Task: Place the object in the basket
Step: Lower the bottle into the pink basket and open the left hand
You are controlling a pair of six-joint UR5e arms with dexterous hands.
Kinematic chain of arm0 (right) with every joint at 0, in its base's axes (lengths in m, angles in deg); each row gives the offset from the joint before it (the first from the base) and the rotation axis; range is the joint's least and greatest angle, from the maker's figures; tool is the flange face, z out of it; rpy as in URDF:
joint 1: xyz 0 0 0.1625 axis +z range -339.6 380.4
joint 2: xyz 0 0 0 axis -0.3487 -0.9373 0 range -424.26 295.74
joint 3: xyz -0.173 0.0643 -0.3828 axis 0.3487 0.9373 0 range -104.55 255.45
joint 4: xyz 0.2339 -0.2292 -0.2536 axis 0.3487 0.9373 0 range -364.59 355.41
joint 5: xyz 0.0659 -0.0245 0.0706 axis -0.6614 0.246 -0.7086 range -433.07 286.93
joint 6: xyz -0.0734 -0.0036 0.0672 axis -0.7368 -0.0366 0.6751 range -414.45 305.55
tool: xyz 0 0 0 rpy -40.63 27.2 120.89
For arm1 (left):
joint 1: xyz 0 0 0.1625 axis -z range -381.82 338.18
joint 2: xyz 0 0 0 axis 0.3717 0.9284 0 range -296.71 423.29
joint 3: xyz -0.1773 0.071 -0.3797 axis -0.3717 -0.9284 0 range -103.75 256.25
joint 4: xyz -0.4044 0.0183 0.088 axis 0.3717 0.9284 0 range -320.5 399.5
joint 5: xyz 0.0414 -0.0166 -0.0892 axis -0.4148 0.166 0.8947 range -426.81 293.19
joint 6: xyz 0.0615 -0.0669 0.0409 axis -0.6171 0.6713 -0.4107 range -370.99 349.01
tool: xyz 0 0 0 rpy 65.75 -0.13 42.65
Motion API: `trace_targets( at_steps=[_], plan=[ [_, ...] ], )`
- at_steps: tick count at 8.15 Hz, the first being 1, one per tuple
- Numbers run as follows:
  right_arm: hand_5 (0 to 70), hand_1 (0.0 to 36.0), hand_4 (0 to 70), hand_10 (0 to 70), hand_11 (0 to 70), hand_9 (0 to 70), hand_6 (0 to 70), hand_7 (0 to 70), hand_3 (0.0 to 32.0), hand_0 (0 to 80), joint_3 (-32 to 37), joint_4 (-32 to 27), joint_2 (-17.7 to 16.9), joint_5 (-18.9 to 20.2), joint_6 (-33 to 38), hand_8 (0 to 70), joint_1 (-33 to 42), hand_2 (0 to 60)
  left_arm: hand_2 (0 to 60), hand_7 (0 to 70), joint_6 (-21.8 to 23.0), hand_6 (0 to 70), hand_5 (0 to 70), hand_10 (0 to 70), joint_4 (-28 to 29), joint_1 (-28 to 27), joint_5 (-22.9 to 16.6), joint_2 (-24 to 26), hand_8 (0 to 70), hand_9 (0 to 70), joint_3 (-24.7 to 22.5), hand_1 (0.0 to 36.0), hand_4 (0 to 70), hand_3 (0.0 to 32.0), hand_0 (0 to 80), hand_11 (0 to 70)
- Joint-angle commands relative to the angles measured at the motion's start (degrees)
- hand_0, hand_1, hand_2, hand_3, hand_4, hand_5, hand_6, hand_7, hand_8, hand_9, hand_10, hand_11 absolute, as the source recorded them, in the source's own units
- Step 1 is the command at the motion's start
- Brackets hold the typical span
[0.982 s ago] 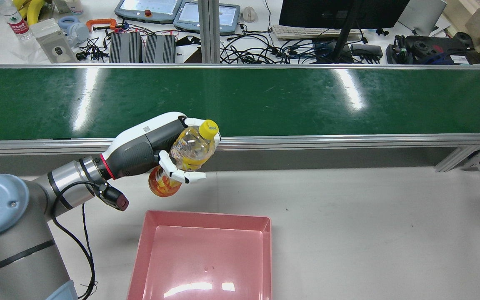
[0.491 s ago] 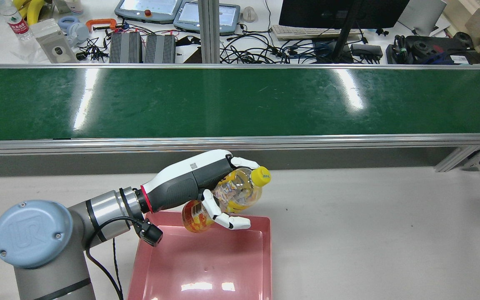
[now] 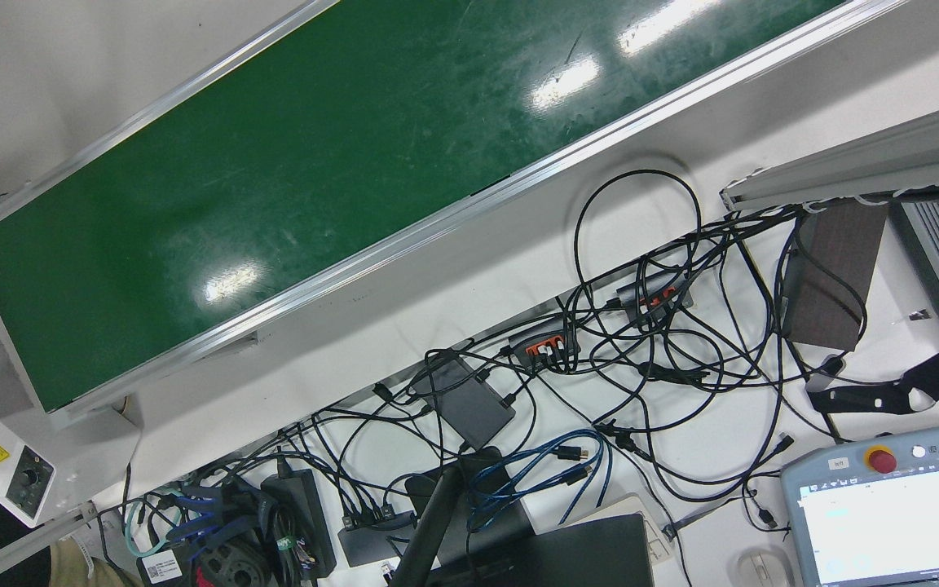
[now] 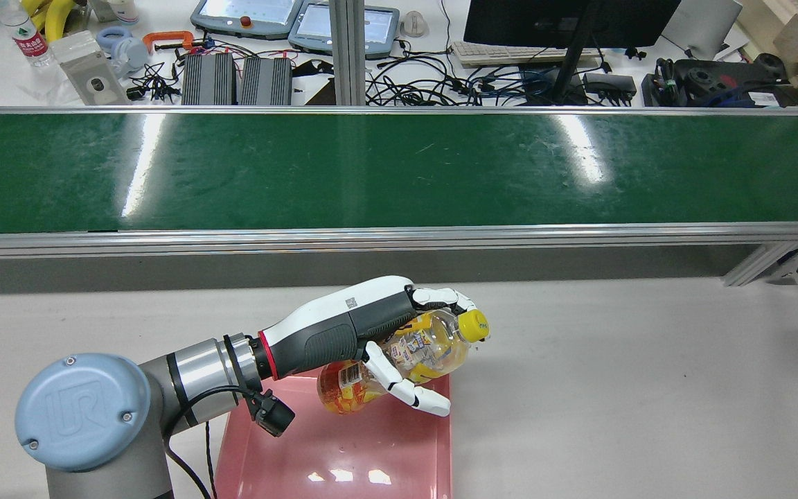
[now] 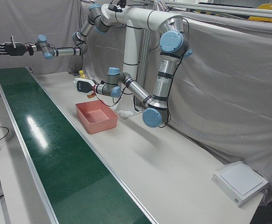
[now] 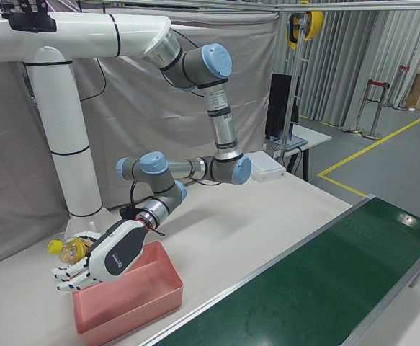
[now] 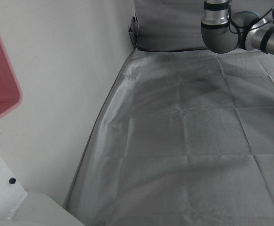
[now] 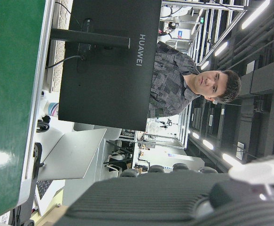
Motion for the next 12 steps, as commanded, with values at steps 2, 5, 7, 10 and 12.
trace_targets(
  at_steps=[2,5,7,10,12],
  plan=[
    [0.0,0.0,0.0,0.0,0.0,0.0,0.0,0.0,0.0,0.0,0.0,0.0,0.0,0.0,0.0,0.0,0.0,0.0,0.0,5.0,0.1,2.1,6.9,10.8,10.1,0.3,-1.3,-7.4,0.9,3.7,0.3,4.3,5.6,0.0,49.3,16.9],
    [0.0,0.0,0.0,0.0,0.0,0.0,0.0,0.0,0.0,0.0,0.0,0.0,0.0,0.0,0.0,0.0,0.0,0.0,0.0,2.3,0.5,1.6,0.3,6.5,15.9,0.6,-2.5,-12.9,0.0,0.0,0.0,4.4,5.0,0.0,52.1,10.9],
    [0.0,0.0,0.0,0.0,0.0,0.0,0.0,0.0,0.0,0.0,0.0,0.0,0.0,0.0,0.0,0.0,0.0,0.0,0.0,2.1,0.7,1.9,1.4,6.0,15.8,0.4,-2.5,-12.4,0.0,0.0,-0.1,5.4,5.8,0.0,53.7,10.3],
    [0.0,0.0,0.0,0.0,0.0,0.0,0.0,0.0,0.0,0.0,0.0,0.0,0.0,0.0,0.0,0.0,0.0,0.0,0.0,1.7,2.6,2.2,1.1,6.1,15.8,0.6,-2.4,-12.4,0.0,0.0,-0.1,4.7,5.8,0.0,53.8,10.4],
    [0.0,0.0,0.0,0.0,0.0,0.0,0.0,0.0,0.0,0.0,0.0,0.0,0.0,0.0,0.0,0.0,0.0,0.0,0.0,1.6,2.6,1.8,2.7,5.7,15.4,5.3,-2.4,-12.4,0.0,0.2,-0.9,7.1,5.5,0.0,53.2,10.0]
  ],
)
